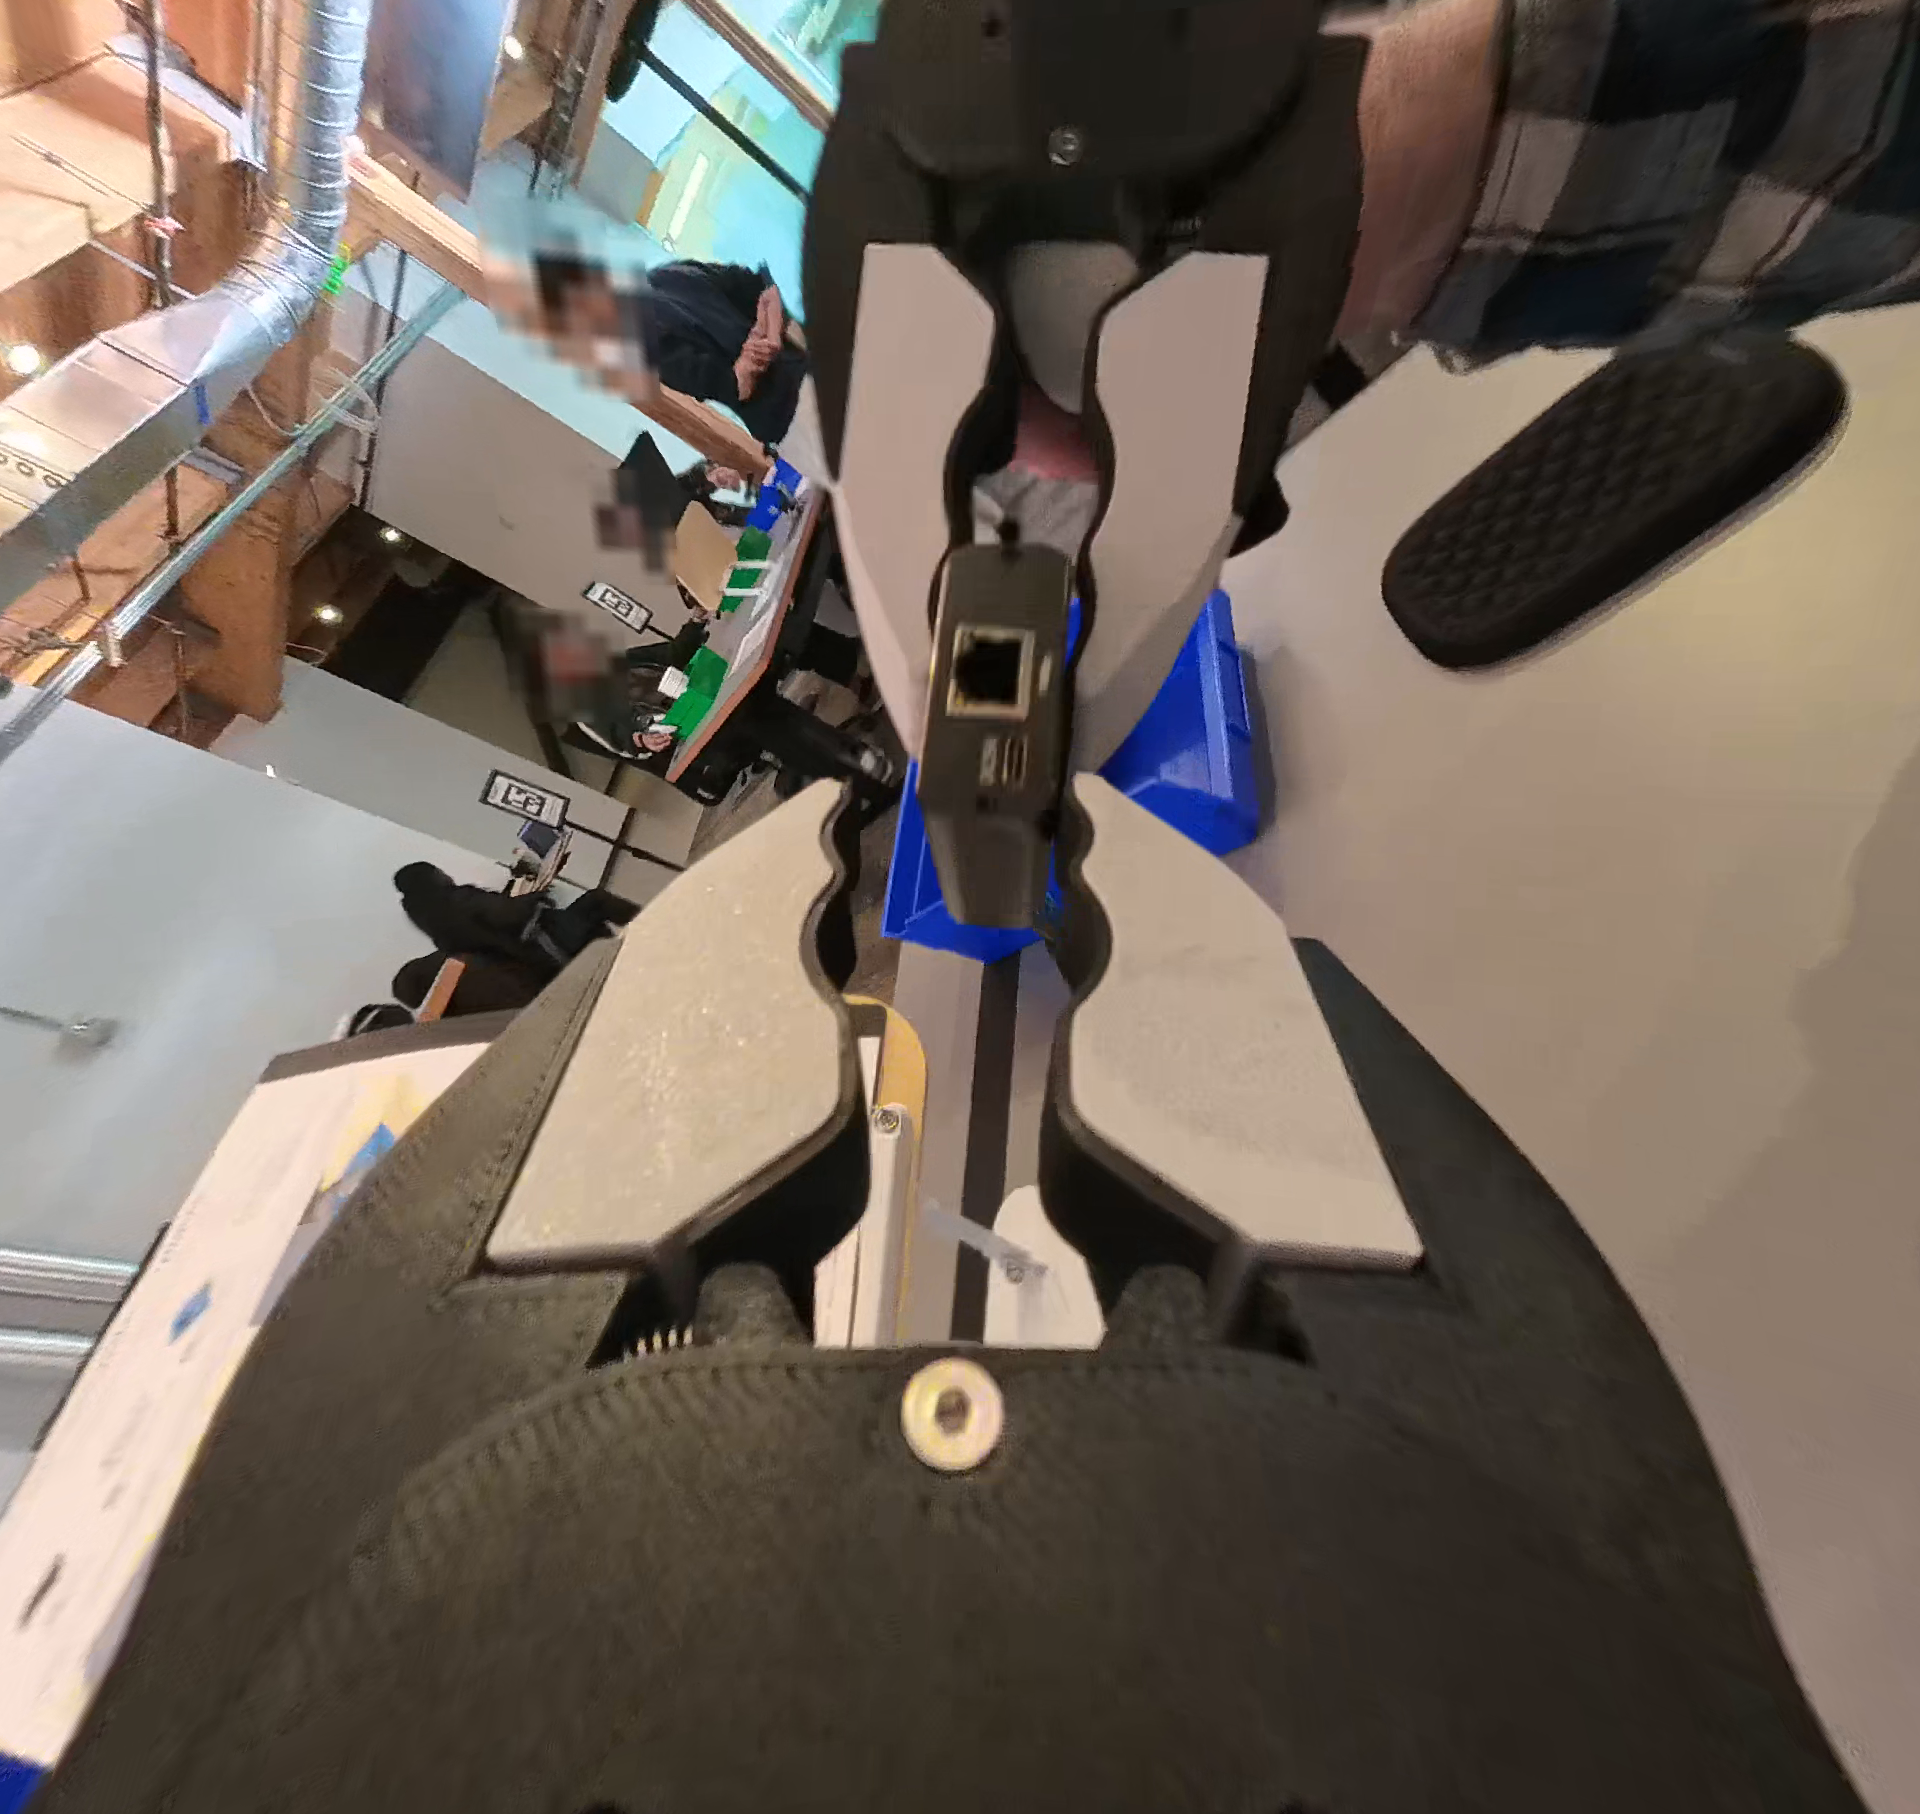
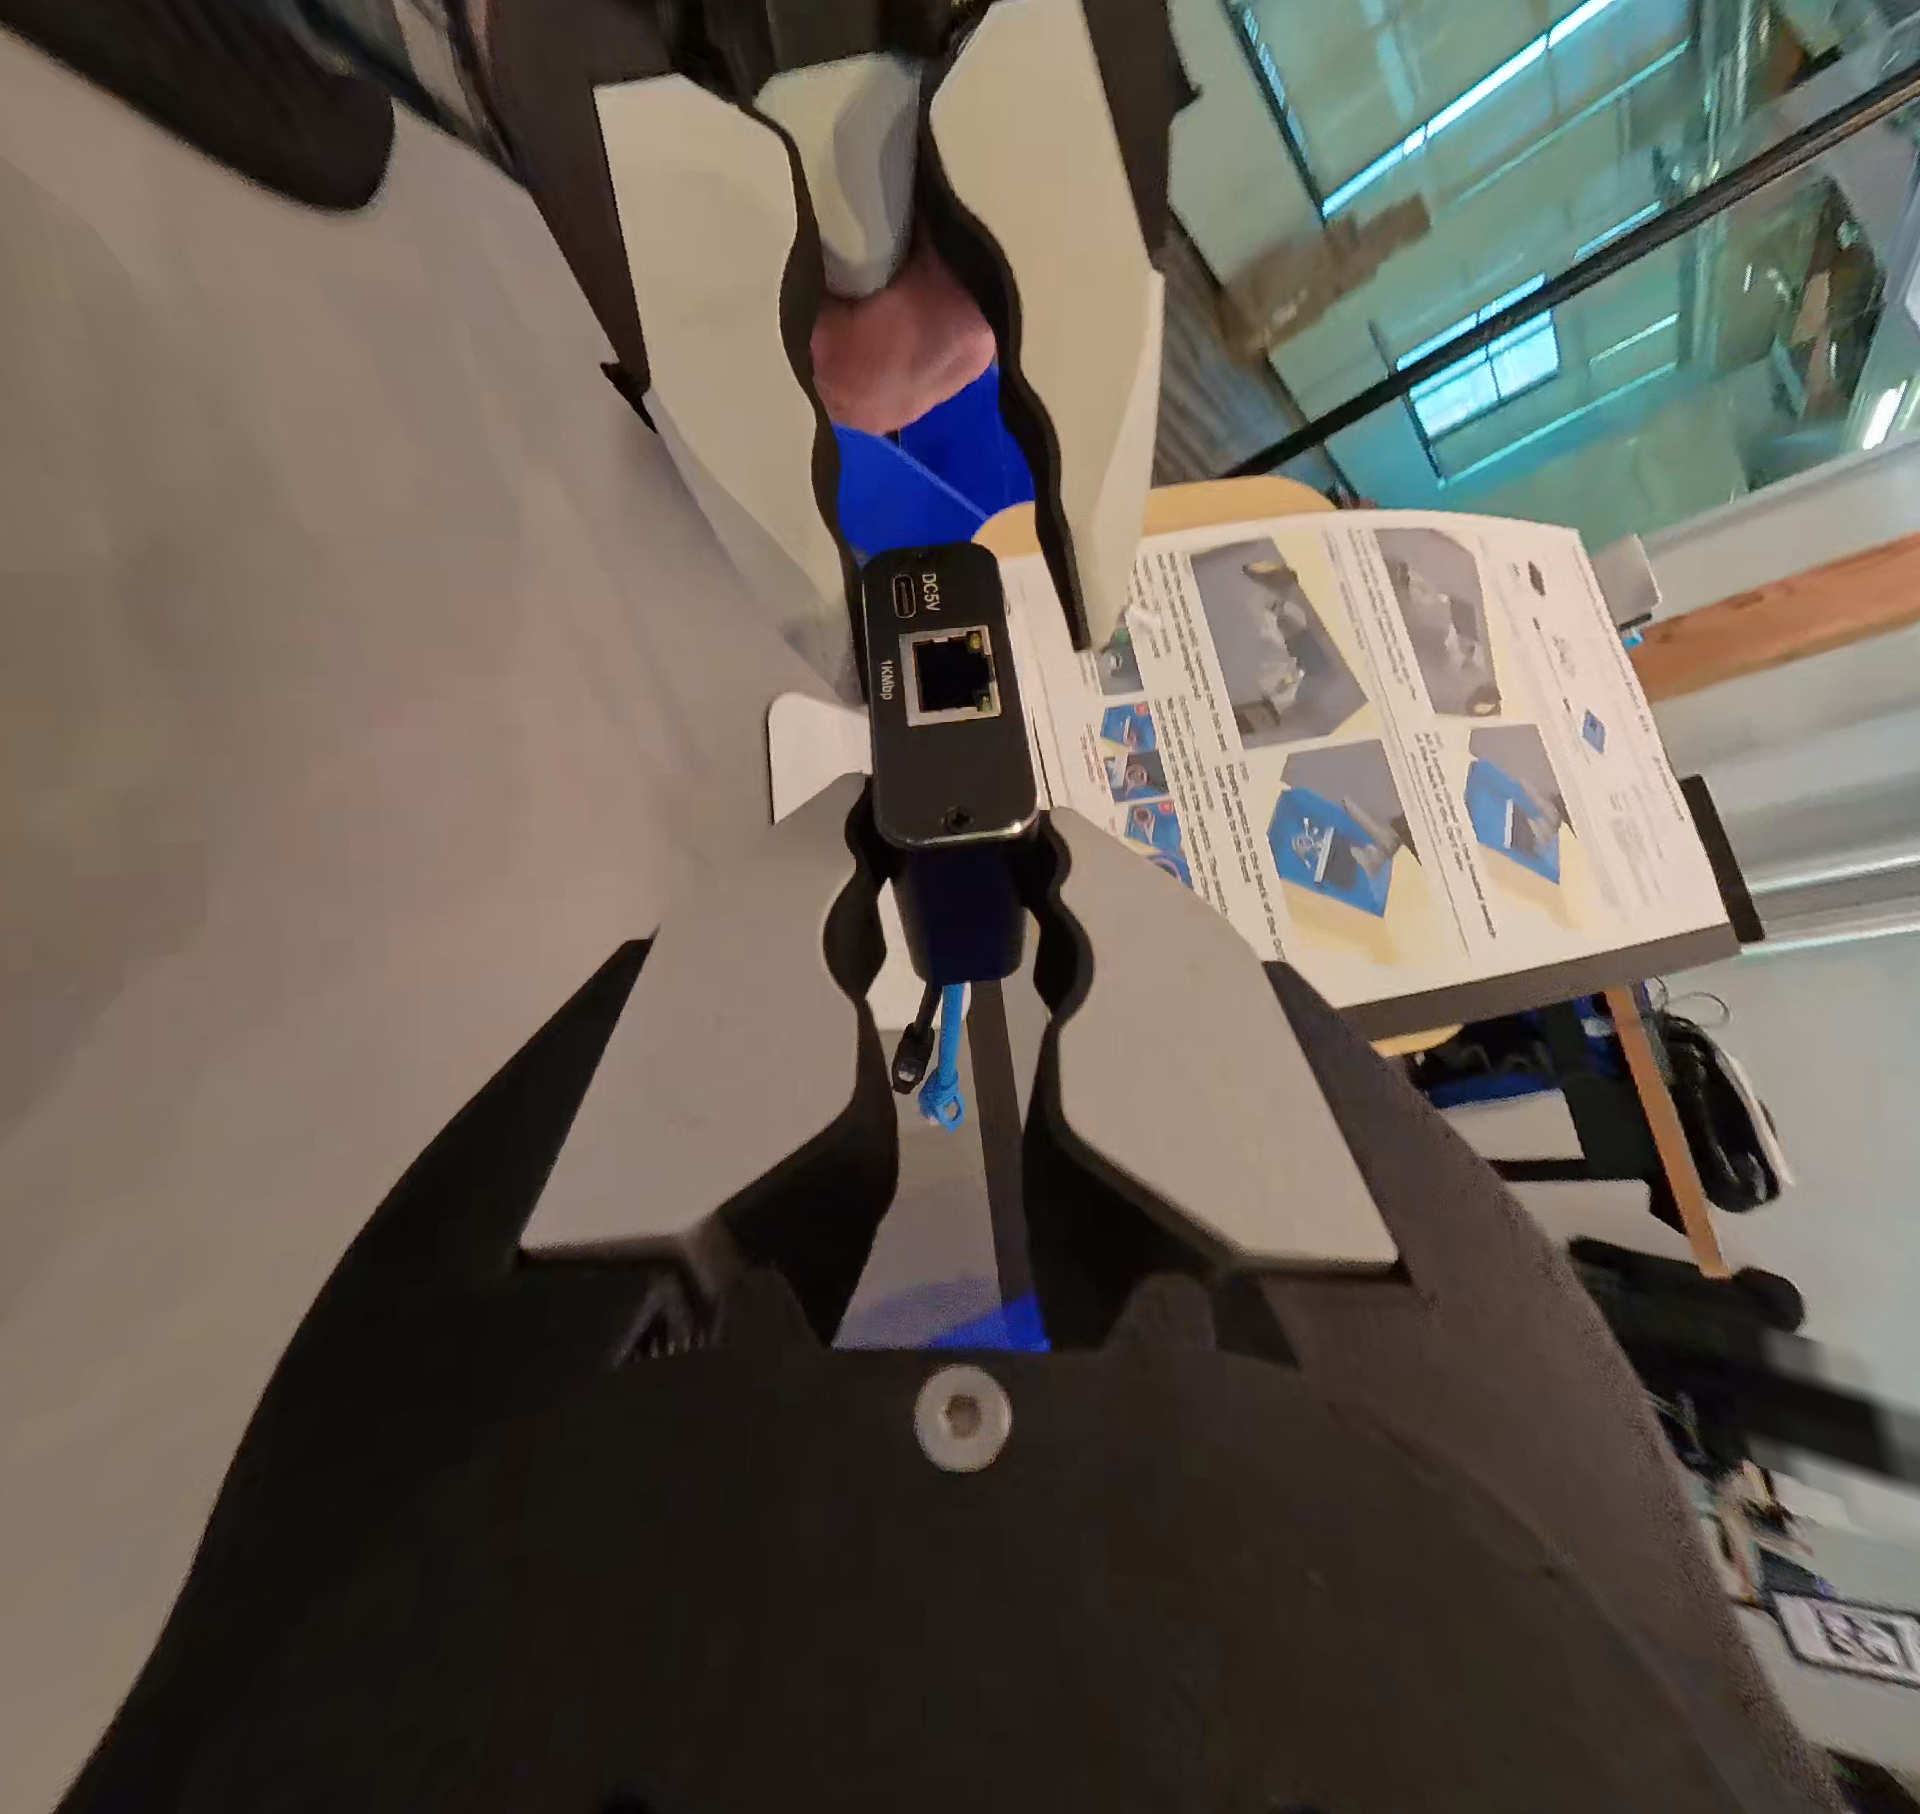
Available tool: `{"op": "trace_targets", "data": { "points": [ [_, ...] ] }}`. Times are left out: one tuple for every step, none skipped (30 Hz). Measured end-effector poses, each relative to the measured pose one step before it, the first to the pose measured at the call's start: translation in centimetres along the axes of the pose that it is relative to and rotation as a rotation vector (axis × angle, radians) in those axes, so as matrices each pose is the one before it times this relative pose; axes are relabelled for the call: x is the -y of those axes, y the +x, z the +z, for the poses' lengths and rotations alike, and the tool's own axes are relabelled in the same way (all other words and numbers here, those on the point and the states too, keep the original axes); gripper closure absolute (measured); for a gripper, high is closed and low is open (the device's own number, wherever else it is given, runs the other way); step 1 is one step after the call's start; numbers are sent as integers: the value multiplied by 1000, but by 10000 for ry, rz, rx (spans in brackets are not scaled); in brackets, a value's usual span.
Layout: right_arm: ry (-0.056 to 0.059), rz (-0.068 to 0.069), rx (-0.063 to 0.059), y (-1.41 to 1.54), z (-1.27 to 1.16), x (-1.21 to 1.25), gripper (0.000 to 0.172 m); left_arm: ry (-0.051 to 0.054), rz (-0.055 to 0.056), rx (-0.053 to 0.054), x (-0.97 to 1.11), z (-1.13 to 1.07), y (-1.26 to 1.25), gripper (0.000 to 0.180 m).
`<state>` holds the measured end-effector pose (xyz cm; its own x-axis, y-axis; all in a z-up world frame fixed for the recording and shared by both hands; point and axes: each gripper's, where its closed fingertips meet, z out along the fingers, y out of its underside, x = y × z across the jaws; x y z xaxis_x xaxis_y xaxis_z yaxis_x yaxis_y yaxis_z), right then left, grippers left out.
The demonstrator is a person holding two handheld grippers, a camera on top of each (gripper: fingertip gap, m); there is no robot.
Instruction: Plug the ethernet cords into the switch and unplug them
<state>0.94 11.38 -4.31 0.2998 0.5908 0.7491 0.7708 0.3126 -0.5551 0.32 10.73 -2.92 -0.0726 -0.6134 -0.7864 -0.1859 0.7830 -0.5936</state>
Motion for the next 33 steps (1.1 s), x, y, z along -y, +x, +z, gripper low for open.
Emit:
{"op": "trace_targets", "data": {
  "points": [
    [-278, -137, 8, -107, 245, -178, 145, -208, 277, -176, 12, 337, 450, 146],
    [-208, -91, -4, -86, 187, -127, 146, -136, 156, -168, 66, 290, 407, 145],
    [-175, -88, 19, -138, 172, -110, 146, -89, 61, -226, 39, 266, 390, 147],
    [-161, -90, 13, -141, 148, -130, 146, -151, 73, -238, -133, 268, 408, 151],
    [-208, -78, -34, -72, 119, -243, 146, -230, 43, -45, -274, 186, 110, 152],
    [-165, -41, -39, -31, 68, -248, 145, -144, 28, -55, -246, 90, 105, 155],
    [-32, -4, 44, -140, 16, -78, 145, -4, 44, -43, -63, -24, -4, 156],
    [37, 14, 11, -82, -8, 49, 145, 66, 82, 32, 20, -70, 76, 156],
    [-21, -30, 14, -99, 20, 5, 146, -43, -1, -10, -48, -7, 96, 156],
    [-71, -37, 74, -174, 74, -63, 146, -36, 109, -39, -27, 90, 166, 156],
    [-25, -32, 156, -257, 87, -42, 146, 6, 176, -53, 28, -29, 177, 156],
    [54, 35, 231, -289, 57, -13, 146, 49, 78, -60, 78, -62, 238, 156],
    [115, 144, 373, -393, 12, 16, 146, 76, 64, -154, 125, -71, 351, 156],
    [148, 194, 455, -434, -70, 26, 143, 16, 175, -119, 41, -76, 321, 156],
    [179, 216, 314, -219, -188, 48, 133, 54, 123, 45, 22, -114, 44, 156],
    [170, 170, 251, -120, -305, 35, 124, 66, -52, -80, 97, -129, 130, 156],
    [117, 143, 227, -104, -320, 23, 116, 76, -48, -128, 124, -125, 151, 156],
    [66, 145, 364, -270, -304, -11, 107, 99, 34, -42, 205, -200, 121, 156],
    [163, 115, 398, -259, -347, 117, 99, 208, 67, -114, 279, -189, 131, 156],
    [348, -1, 441, -255, -404, 394, 98, 189, 79, -283, 449, -161, 523, 156],
    [369, -1, 633, -388, -402, 476, 97, 134, 179, -194, 444, -117, 397, 156],
    [352, 142, 823, -474, -335, 501, 94, 190, 182, -191, 465, -141, 339, 156],
    [349, 228, 859, -396, -229, 560, 88, 175, 132, -221, 595, -104, 401, 156],
    [303, 127, 812, -352, -92, 571, 87, 126, 229, -140, 498, -83, 296, 156],
    [199, 101, 915, -550, 147, 488, 84, 111, 224, -119, 561, -84, 231, 156],
    [-61, 88, 843, -502, 405, 169, 79, 129, 122, -133, 601, -52, 216, 156],
    [-214, -39, 694, -388, 515, -20, 77, 88, 127, -100, 488, -5, 188, 156],
    [-123, -16, 741, -500, 567, 116, 76, 47, 174, -62, 442, -43, 169, 156],
    [-88, 13, 631, -395, 576, 150, 74, 44, 80, -66, 347, 12, 129, 156],
    [-266, 30, 419, -145, 645, -146, 70, 59, 27, -39, 316, -39, 62, 156],
    [-400, 15, 353, -141, 659, -363, 72, 43, 23, -20, 148, -5, 10, 156],
    [-319, -63, 289, -145, 614, -284, 74, 4, 29, -23, 15, -13, 46, 156],
    [-168, -96, 179, -22, 501, -134, 77, 20, 52, 8, -6, -53, 66, 156]
  ]
}}
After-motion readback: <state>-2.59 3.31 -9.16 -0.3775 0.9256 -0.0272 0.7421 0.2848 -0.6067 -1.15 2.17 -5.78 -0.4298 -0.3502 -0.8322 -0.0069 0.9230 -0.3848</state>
